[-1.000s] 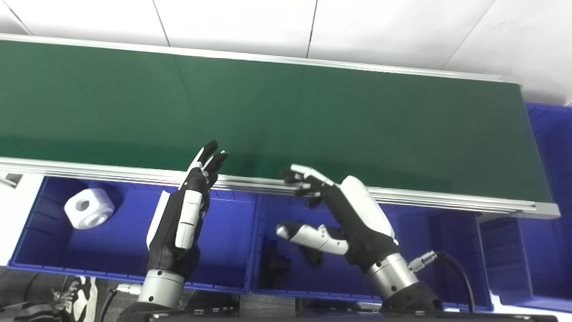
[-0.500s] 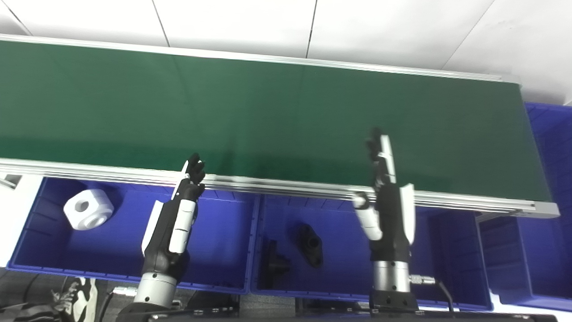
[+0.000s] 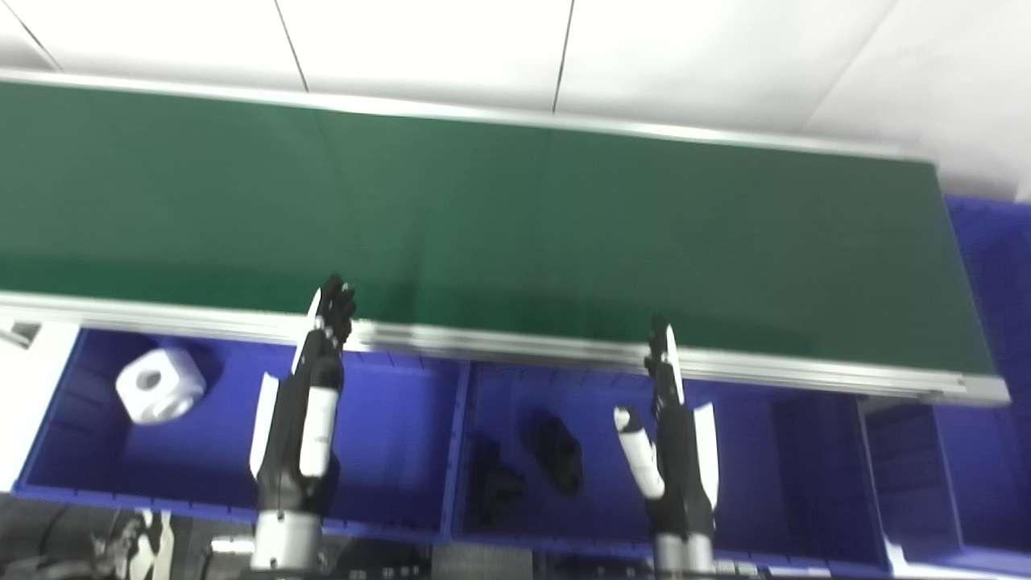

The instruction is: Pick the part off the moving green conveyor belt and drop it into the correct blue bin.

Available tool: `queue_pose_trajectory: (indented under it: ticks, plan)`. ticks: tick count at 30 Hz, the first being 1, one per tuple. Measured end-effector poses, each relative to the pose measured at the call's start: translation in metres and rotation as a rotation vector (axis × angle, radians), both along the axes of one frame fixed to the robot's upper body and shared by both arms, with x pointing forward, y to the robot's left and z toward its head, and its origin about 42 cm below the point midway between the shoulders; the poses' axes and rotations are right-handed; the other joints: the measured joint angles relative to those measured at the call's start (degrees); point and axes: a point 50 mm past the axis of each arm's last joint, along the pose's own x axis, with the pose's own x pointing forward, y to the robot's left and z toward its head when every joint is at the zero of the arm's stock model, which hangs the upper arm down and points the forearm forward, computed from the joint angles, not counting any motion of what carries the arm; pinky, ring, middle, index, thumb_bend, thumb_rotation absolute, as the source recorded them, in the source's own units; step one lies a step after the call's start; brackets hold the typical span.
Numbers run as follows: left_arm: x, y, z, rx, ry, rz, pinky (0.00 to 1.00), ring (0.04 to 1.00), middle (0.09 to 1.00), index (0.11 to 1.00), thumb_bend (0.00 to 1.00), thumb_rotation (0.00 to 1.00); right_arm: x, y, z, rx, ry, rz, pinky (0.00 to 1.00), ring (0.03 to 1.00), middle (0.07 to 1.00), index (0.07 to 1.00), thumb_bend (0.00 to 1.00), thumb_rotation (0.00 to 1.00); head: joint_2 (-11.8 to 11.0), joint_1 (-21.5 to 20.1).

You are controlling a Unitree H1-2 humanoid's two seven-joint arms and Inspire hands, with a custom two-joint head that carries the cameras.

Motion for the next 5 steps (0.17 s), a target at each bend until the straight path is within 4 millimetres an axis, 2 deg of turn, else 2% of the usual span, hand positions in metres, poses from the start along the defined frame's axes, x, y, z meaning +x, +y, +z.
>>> queue_pose_trajectory:
  ticks: [5]
  plan:
    - [-0.0011,-0.0021,-0.0024,-0.012,-0.034,0.021,1.0,0.953,0.938,0.925,0.37,1.0,-0.0011,0.0004,-0.0002,0.007,0.003,0.005,0.95,0.986,1.0,0.997,0.73,1.0,-1.41,0.88]
